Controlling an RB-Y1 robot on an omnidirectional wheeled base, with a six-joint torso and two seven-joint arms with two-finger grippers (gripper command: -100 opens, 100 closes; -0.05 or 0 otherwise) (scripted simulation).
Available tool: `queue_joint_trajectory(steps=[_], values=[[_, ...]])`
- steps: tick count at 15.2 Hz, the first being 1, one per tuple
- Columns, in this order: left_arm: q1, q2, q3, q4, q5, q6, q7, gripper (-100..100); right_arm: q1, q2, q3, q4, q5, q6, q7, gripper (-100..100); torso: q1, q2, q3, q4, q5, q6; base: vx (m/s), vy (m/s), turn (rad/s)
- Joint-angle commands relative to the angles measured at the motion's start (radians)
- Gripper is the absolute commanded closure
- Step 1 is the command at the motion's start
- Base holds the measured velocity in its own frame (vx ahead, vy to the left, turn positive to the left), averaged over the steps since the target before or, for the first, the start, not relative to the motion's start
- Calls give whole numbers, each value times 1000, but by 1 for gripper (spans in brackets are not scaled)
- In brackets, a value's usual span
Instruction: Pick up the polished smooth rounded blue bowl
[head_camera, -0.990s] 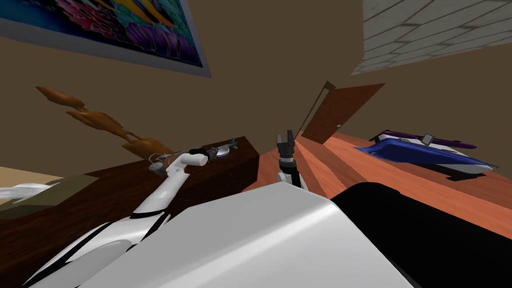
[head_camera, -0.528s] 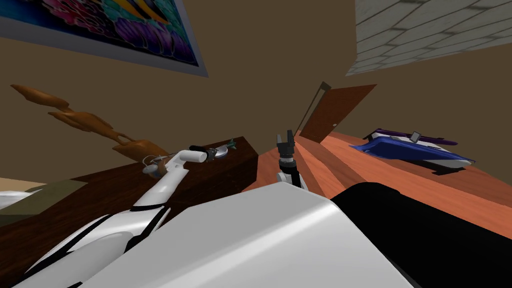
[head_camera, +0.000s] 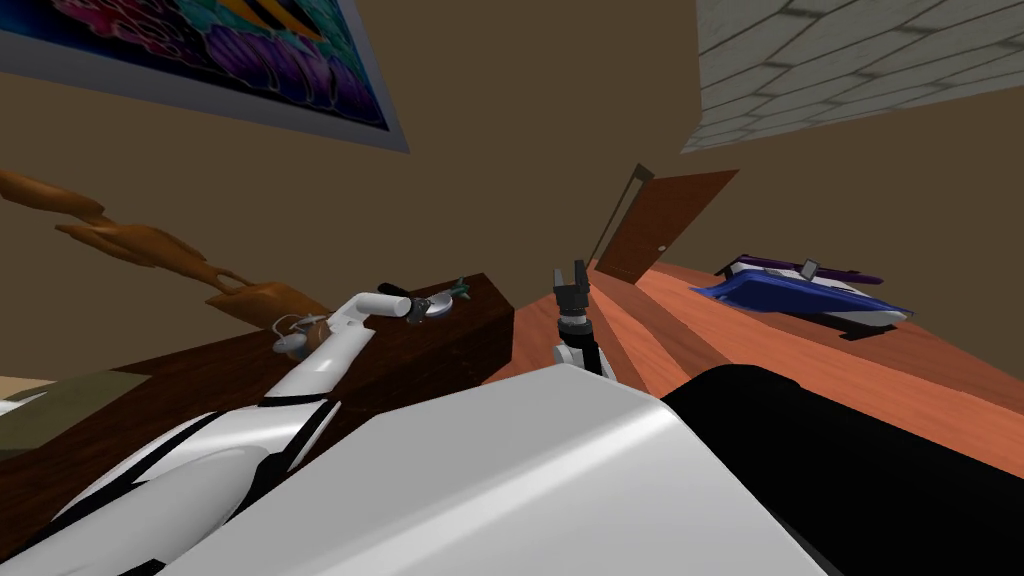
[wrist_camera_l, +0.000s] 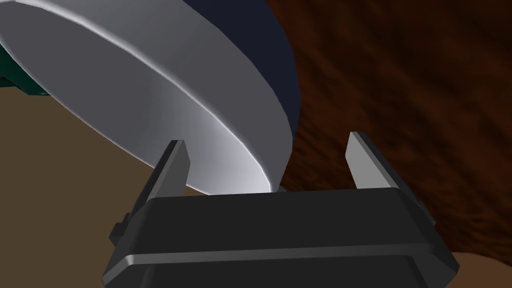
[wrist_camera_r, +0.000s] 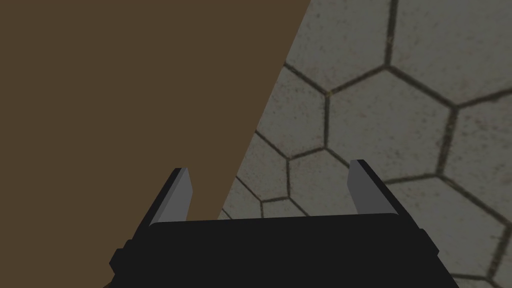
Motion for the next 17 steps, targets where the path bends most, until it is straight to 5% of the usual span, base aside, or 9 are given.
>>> queue_joint_trajectory(steps=[1, 17], values=[[-34, 14, -6, 31, 22, 50, -14, -100, 0, 0, 0, 0, 0, 0, 0, 0, 0, 0, 0, 0, 0, 0, -9, -2, -47], [-167, 63, -32, 157, 104, 321, -70, -100, 0, 0, 0, 0, 0, 0, 0, 0, -1, 0, 0, 0, 0, 0, -8, -1, -41]])
